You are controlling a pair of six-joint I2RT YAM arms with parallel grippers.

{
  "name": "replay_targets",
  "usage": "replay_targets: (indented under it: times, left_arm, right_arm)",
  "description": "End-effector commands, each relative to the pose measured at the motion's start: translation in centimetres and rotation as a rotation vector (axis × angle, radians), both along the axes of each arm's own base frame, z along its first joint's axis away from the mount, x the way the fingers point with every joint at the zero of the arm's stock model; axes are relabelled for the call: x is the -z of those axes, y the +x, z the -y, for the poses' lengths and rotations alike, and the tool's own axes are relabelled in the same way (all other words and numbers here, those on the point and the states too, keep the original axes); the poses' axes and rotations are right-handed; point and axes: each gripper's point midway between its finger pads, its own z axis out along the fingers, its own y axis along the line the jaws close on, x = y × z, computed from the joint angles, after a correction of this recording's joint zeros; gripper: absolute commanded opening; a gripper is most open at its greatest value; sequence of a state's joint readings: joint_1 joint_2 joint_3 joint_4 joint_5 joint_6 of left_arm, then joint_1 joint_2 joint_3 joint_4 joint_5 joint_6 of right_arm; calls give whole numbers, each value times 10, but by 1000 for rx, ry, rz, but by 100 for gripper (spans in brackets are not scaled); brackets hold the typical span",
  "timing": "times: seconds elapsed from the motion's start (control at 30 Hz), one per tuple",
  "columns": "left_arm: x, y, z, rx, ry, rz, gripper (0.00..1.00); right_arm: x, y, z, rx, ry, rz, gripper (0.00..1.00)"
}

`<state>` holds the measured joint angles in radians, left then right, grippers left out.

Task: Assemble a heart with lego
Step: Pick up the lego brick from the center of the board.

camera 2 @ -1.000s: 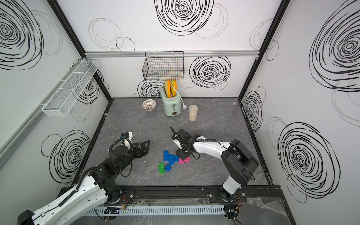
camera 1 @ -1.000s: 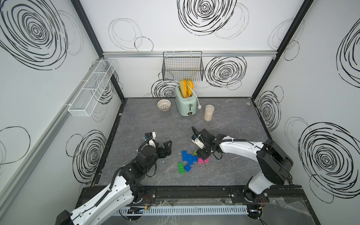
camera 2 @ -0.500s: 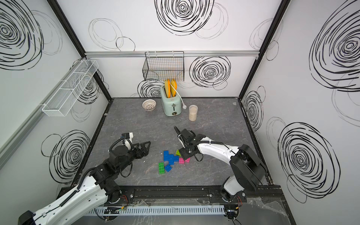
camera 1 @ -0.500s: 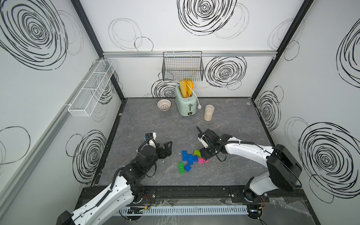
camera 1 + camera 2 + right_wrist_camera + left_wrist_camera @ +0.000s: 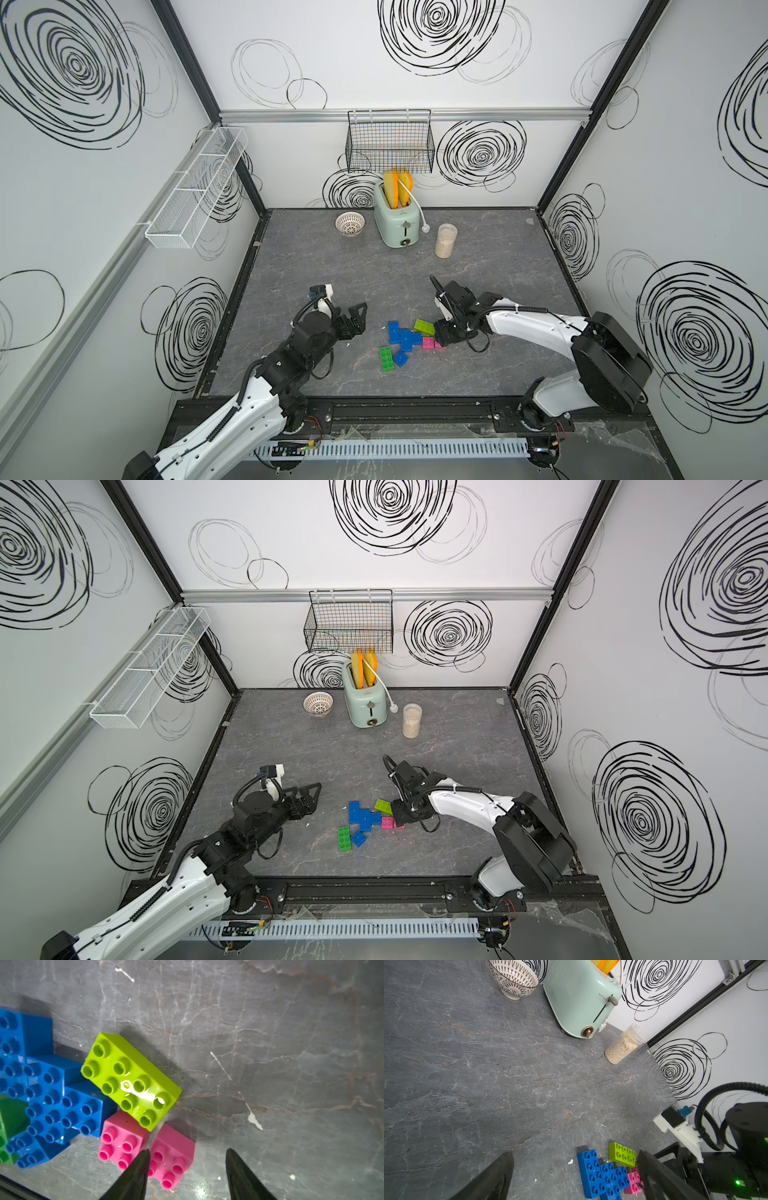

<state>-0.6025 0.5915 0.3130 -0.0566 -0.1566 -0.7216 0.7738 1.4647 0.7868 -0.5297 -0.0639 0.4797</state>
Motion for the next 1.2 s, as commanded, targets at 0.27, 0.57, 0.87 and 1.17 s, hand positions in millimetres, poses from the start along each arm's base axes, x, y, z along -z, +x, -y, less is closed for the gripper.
replay_targets:
  times: [0.27,0.57,0.87,1.17]
  left_arm:
    - [-8,3,-4,-9,-28,41,97]
    - [-8,3,-6,-9,-34,44,97]
    - [-8,4,-6,-7,-40,48,97]
    - [-9,5,-6,-7,-41,47,97]
  right_arm:
    - [4,-9,-6,37,29,-18,59]
    - [11,-10,-2,39,-31,-14,48]
    - [10,-8,1,37,-54,-2,41]
    - [-8,11,5,-24,-106,48,29]
